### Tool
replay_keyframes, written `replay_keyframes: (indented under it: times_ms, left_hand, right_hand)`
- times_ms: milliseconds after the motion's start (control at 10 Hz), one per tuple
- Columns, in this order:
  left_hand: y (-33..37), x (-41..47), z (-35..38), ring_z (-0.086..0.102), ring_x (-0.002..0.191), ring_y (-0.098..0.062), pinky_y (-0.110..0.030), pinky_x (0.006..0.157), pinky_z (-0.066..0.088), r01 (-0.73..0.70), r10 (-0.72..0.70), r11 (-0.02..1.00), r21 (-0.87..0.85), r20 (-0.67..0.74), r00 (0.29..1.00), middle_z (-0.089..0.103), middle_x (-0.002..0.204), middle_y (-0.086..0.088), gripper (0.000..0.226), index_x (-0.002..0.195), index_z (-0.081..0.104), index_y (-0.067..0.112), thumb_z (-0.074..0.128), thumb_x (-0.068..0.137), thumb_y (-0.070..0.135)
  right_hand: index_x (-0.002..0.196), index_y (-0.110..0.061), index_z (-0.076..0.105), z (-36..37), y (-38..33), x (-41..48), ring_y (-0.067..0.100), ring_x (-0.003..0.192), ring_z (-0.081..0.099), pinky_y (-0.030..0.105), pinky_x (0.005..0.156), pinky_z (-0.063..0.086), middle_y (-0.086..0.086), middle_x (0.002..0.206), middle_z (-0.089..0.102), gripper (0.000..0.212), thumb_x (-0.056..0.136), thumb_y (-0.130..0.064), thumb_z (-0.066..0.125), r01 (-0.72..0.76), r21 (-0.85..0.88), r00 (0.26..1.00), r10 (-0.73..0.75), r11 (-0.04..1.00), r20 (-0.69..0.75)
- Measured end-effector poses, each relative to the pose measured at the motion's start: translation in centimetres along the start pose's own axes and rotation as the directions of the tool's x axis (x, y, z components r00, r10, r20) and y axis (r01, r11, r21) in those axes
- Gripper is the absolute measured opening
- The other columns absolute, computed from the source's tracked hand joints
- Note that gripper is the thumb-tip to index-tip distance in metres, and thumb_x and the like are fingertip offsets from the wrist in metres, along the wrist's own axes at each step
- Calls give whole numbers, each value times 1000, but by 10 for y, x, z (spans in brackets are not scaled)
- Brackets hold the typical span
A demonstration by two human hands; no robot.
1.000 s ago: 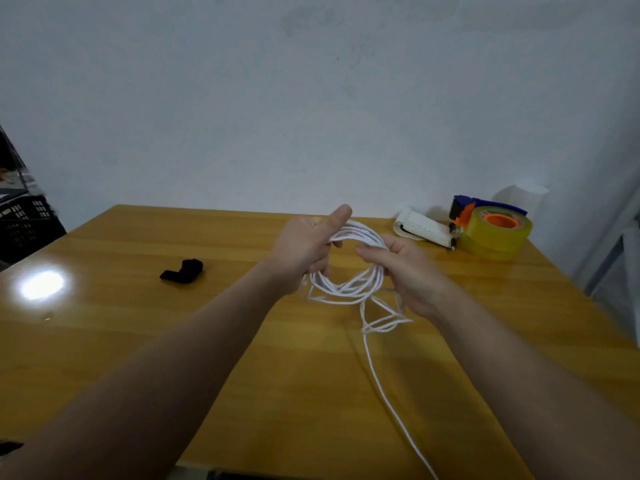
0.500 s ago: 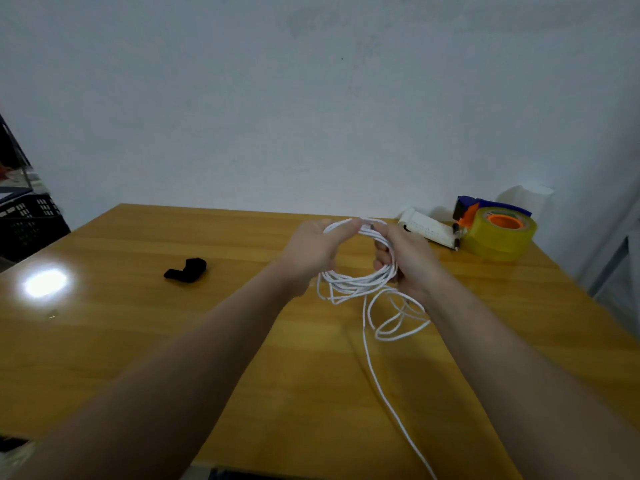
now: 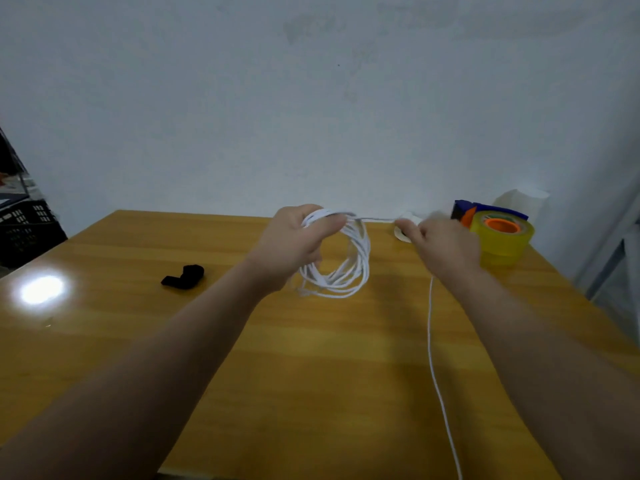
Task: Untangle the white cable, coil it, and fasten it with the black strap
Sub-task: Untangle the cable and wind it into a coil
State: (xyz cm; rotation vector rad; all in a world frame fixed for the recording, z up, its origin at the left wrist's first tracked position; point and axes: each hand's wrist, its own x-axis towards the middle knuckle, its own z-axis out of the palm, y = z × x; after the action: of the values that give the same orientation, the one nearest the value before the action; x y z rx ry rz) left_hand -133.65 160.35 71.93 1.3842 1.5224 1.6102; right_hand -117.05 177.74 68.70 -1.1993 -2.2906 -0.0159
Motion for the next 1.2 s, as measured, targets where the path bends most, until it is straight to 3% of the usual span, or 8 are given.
replay_keyframes:
  times_ms: [100, 400, 600, 800, 900, 1000, 1100, 1200]
  left_hand:
    - [12, 10, 8, 29, 34, -8, -31, 50, 33, -41, 16, 992, -123, -197, 980, 31, 42, 8, 30, 60, 54, 19, 64, 88, 19]
    - [3, 42, -73, 38, 41, -14, -18, 41, 32, -30, -361, 902, -430, -792, 492, 37, 60, -4, 26, 68, 42, 14, 57, 89, 15]
    - [-21, 36, -42, 39, 39, -18, -25, 45, 35, 100, -285, 951, -293, -705, 650, 40, 58, -7, 37, 116, 57, -4, 58, 87, 19]
    - [-18, 32, -9, 32, 34, -9, -24, 44, 33, 53, -106, 990, -128, -456, 884, 36, 48, 1, 28, 64, 51, 13, 60, 90, 13]
    - [-14, 34, -4, 31, 35, -9, -25, 44, 34, 23, -55, 996, -90, -373, 926, 35, 47, 5, 30, 62, 51, 18, 60, 91, 15]
    - [-6, 37, -17, 33, 35, -8, -24, 44, 33, 6, -53, 996, -94, -504, 862, 36, 50, 1, 29, 63, 51, 16, 61, 90, 16]
    - [-6, 39, -40, 31, 32, -11, -27, 48, 33, -15, -168, 964, -265, -656, 735, 33, 49, -1, 28, 63, 47, 13, 61, 88, 13]
    - [-5, 38, -54, 26, 33, -13, -23, 43, 31, -64, -318, 888, -456, -707, 632, 31, 51, -1, 22, 69, 47, 10, 59, 88, 12]
  right_hand:
    - [89, -12, 58, 28, -16, -16, 28, 74, 63, 30, 55, 33, 5, 75, 62, 67, 91, -59, 11, 99, -178, 994, -87, 979, 74]
    - [127, -23, 39, 52, 12, -61, 21, 95, 60, 32, 67, 46, -1, 120, 57, 31, 97, -18, 42, 299, -151, 898, -225, 942, 378]
    - [121, -15, 52, 51, -25, -55, 20, 110, 51, 34, 89, 44, 4, 123, 54, 27, 96, -14, 44, 252, 221, 936, -295, 942, 190]
    - [151, -16, 8, 62, -79, -36, 18, 141, 25, 35, 111, 31, 4, 155, 21, 81, 88, -8, 58, -166, 741, 885, -233, 651, 403]
    - [141, -10, 33, 66, -87, -33, 16, 91, 64, 28, 77, 52, 13, 107, 63, 53, 93, -4, 54, -354, 839, 861, -207, 412, 465]
    - [103, -5, 62, 64, -79, -36, 0, 37, 43, 14, 38, 34, -9, 50, 51, 16, 97, -12, 49, -290, 876, 938, -69, 387, 341]
    - [81, -8, 66, 60, -52, -28, 0, 35, 41, 13, 39, 31, -15, 37, 45, 19, 94, -15, 55, -249, 825, 957, -1, 507, 290]
    - [83, -6, 62, 55, -32, -22, 3, 33, 28, 18, 42, 38, -9, 41, 34, 17, 94, -18, 56, -558, 805, 820, -11, 200, 572]
